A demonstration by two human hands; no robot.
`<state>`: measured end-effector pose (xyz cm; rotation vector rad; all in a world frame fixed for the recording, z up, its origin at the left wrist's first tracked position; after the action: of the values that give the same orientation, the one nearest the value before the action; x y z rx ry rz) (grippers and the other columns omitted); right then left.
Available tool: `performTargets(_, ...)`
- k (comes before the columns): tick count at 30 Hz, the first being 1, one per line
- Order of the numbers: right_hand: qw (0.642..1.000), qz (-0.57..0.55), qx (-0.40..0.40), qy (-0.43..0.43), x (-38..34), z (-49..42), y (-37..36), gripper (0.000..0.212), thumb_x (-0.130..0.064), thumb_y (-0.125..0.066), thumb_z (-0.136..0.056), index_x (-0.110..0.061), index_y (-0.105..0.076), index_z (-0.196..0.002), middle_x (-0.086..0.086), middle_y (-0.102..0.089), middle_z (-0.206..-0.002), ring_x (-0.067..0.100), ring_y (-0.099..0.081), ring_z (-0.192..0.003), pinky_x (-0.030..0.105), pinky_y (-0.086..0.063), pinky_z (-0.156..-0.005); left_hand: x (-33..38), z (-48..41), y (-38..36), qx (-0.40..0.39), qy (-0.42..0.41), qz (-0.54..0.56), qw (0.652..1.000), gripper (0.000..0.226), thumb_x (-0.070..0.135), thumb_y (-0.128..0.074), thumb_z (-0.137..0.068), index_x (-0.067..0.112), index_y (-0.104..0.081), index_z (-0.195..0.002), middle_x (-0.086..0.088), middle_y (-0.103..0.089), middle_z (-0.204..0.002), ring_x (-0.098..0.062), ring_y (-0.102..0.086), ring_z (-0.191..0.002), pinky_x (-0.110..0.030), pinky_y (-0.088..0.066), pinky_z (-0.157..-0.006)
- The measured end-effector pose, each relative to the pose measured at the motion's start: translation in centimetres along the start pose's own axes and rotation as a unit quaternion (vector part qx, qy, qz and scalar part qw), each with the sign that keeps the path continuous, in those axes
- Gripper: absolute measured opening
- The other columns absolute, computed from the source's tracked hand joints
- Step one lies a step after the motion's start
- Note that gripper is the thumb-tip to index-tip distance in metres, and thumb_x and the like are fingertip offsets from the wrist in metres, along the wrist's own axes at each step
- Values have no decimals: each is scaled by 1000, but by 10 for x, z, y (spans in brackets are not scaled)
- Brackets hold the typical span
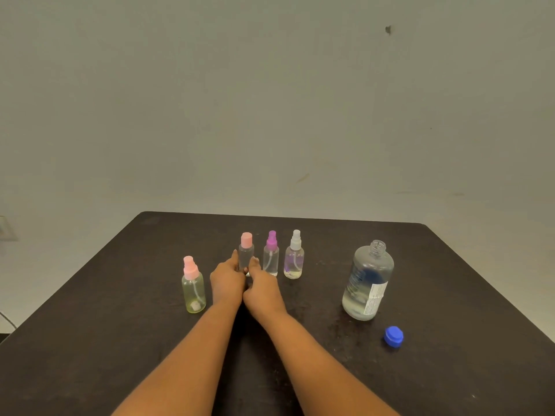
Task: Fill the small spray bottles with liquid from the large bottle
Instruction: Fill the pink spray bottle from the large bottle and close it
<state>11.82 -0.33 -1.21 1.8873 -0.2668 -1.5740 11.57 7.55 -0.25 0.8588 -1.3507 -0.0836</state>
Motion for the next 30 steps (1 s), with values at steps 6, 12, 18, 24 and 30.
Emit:
performTargets(6, 997, -11, 75, 0, 0, 5, 8, 34, 2, -48, -82, -6, -57, -114, 9, -63, -107, 22, -60, -100, 28, -51, -84, 1, 13, 1, 50, 4, 44, 998, 22, 4, -47, -92, 7, -63, -105, -5, -65, -97, -16, -56, -75, -30, -46, -68)
performTargets(12, 987, -58, 138, 57, -23, 17, 28, 20, -2, -50, -87, -8, -67, -96, 5, -63, -79, 14, -56, -73, 19, -42, -65, 16, 33, 22, 161, -44, 116, 979, 29, 8, -49, -93, 7, -60, -121, -9, -68, -110, -22, -64, -98, -24, -48, -83)
performTargets(18, 989, -118, 66, 61, -35, 12, 0, 38, -10, -58, -86, -11, -57, -124, 5, -63, -120, 18, -57, -113, 36, -48, -97, 24, 55, 64, 284, -263, 107, 916, 34, 7, -48, -90, 11, -61, -121, -7, -64, -118, -18, -57, -106, -25, -44, -89)
performTargets(24, 993, -107, 10, 44, -43, 24, -29, 56, -19, -59, -90, -8, -38, -140, 7, -45, -141, 18, -40, -132, 28, -33, -109, -21, 54, 76, 299, -105, 43, 948, 60, 19, -59, -85, 12, -37, -140, -15, -40, -141, -32, -38, -125, -46, -35, -101)
performTargets(30, 990, -140, 20, 22, -43, 32, -51, 26, -16, -48, -90, -16, -61, -113, 3, -66, -110, 14, -61, -103, 32, -50, -92, -48, 47, 69, 126, -36, 129, 983, 57, 16, -63, -86, 11, -41, -138, -6, -57, -126, -24, -51, -120, -32, -44, -95)
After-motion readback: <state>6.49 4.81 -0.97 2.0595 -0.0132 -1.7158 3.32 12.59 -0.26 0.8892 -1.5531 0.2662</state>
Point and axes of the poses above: each hand's wrist, its own z-axis away from the middle knuckle, its own y-axis out of the back of the hand, x = y × z, the point moved 3 cm from there along -z, towards the middle knuckle
